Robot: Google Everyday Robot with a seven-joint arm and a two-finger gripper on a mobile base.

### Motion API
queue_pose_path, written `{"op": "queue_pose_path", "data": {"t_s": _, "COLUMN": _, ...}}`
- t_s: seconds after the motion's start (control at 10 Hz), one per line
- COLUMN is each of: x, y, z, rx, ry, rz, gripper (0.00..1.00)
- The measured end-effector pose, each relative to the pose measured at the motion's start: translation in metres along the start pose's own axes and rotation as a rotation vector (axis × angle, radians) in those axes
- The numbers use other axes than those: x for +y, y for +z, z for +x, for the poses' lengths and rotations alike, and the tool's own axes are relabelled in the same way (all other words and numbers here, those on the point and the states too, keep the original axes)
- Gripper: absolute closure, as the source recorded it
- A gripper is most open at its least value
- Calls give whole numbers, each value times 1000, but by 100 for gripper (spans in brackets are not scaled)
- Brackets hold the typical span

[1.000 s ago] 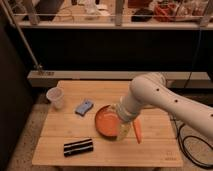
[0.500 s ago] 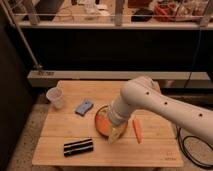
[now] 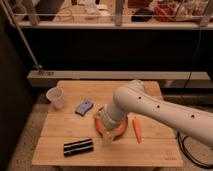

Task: Place the eraser in the ceramic cup

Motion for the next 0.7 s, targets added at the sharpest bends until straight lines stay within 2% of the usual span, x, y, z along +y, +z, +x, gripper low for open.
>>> {"op": "queue_pose_path", "data": {"t_s": 0.7, "x": 1, "y": 29, "z": -28, "rx": -15, "ry": -12, "rz": 5, "gripper": 20}}
